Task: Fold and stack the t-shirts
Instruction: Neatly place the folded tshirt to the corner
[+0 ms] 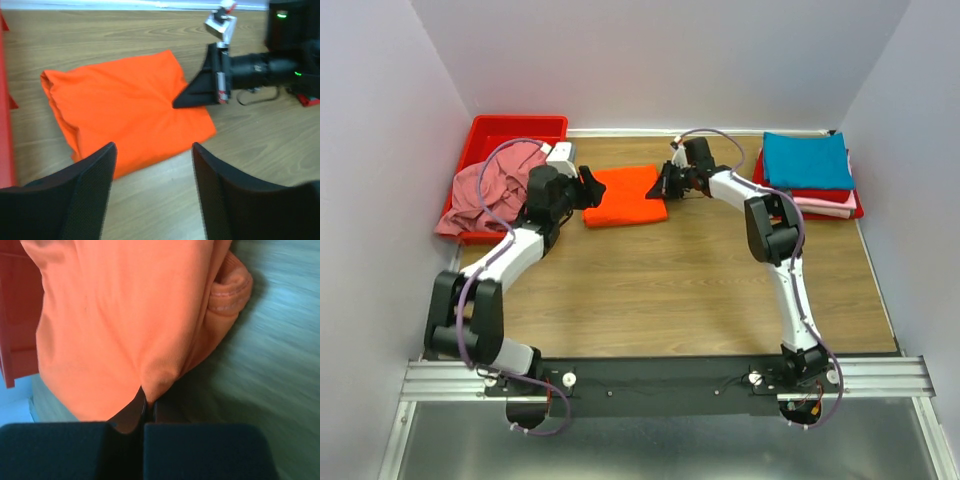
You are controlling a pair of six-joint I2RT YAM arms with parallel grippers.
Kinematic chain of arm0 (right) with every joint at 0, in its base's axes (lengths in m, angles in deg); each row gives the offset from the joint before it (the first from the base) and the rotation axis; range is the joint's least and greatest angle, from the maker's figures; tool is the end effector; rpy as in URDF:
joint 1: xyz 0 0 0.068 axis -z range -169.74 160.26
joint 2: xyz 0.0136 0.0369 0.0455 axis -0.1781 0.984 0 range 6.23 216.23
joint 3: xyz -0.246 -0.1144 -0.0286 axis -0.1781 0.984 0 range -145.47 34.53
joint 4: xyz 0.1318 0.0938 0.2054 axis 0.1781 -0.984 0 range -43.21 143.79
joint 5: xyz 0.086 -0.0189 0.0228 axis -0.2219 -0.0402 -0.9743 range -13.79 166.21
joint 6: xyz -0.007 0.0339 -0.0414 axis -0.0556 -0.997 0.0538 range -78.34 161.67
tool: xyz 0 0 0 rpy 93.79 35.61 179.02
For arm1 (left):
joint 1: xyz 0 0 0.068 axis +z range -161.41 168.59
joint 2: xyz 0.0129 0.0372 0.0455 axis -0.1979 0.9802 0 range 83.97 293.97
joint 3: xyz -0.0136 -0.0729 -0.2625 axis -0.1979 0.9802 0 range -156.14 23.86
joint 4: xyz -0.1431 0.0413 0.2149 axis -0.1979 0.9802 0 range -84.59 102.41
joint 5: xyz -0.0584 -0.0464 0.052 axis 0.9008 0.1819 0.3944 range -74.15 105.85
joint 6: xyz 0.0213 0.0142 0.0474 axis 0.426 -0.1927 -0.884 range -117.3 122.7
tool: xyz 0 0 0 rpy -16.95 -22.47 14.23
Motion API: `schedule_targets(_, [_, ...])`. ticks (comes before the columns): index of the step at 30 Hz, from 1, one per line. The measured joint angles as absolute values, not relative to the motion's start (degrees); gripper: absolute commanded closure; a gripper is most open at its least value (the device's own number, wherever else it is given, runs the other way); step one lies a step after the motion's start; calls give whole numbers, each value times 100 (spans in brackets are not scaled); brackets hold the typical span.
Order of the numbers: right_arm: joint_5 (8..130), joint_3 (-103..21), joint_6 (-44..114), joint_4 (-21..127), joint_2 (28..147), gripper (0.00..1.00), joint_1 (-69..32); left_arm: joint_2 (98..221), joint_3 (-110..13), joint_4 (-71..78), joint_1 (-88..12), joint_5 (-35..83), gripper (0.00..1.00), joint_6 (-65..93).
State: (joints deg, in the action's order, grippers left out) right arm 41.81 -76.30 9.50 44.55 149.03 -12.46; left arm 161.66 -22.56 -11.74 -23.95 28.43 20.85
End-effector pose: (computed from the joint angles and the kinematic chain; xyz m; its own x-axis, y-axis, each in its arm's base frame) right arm 0.4974 0.2301 0.1261 -0.8928 0.1023 -0.4387 -0.2782 0.6408 0.7156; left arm 0.3007 -0.0748 0.2690 -0.3566 -0.2321 -0.9050 0.3229 0.8783 -0.3525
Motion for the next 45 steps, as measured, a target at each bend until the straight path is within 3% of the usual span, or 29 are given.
schedule_targets(9, [4190, -6375, 1575, 4374, 13880, 100, -660, 18257, -3067, -1347, -2576, 2918, 62, 3454])
schedule_targets(25, [4326, -5621, 2187, 4241, 13329, 100, -542, 19210, -2680, -1904, -3057, 3296, 88, 4122])
schedule_targets(30, [4385, -5496, 2336, 4119, 13076, 100, -521, 19206, -2629, -1963, -3005, 3291, 86, 4249])
schedule_targets(37, [4527, -5488, 2585, 3996, 12848, 100, -448, 18909, -2282, -1882, -2941, 3250, 72, 4295])
schedule_targets(45, [4765, -5509, 2880, 3800, 12652, 100, -278, 18404, -2109, -1452, -2808, 3206, 69, 4190])
